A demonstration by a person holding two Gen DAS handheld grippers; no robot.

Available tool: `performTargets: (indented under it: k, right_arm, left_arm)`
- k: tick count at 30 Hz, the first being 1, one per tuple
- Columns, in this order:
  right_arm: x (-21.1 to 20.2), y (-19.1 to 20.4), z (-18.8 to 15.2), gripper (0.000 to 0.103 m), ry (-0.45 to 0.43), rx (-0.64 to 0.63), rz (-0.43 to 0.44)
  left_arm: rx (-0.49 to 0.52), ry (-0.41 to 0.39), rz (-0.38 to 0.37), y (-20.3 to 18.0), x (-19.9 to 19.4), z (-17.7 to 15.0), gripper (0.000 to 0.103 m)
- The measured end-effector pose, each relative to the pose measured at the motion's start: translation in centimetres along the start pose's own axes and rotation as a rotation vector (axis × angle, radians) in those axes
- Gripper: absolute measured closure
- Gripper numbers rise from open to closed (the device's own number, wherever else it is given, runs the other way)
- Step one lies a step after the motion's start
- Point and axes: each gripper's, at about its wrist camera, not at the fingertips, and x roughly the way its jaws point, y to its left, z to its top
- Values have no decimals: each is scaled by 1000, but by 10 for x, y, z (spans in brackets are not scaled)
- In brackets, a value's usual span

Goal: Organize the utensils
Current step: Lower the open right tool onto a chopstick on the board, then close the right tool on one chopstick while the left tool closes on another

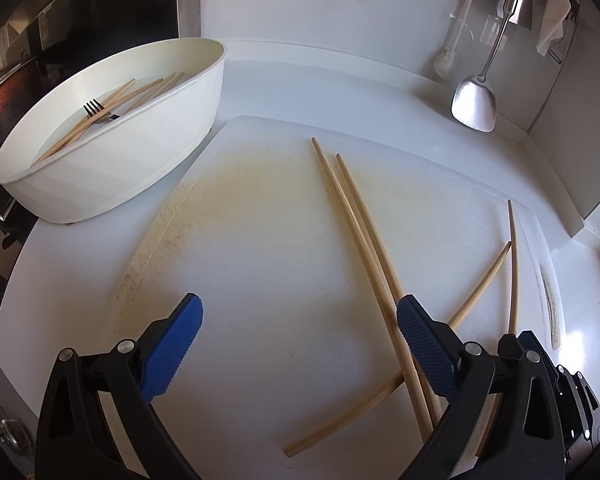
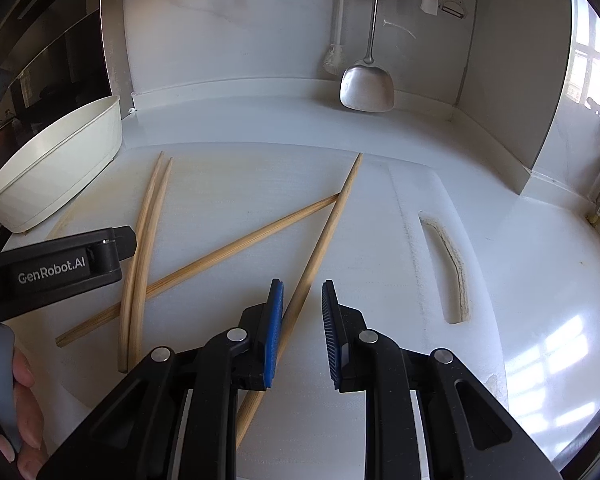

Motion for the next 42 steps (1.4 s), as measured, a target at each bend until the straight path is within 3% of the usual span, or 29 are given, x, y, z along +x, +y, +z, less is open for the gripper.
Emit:
performTargets:
  k: [7, 20, 31, 33, 36, 42]
  right_arm:
    - [0, -1, 0, 84, -5, -1, -14]
    - [1, 0, 0, 83, -9, 4, -15]
    - [10, -4, 8, 83, -7, 26, -33]
    - [10, -2, 9, 83, -3, 25, -37]
    - [10, 0, 8, 84, -5, 17, -42]
    - [9, 3, 7, 91, -11, -1, -39]
  left_arm:
    - [-24, 11, 10, -3, 1, -3, 7]
    - [11, 10, 95, -4, 6, -5, 6]
    - [28, -37, 92, -8, 15, 4, 6]
    - [36, -49, 87, -9, 13, 3, 11]
    - [53, -61, 76, -11, 10, 2, 26]
    - [96, -67, 40, -18, 4, 2, 73]
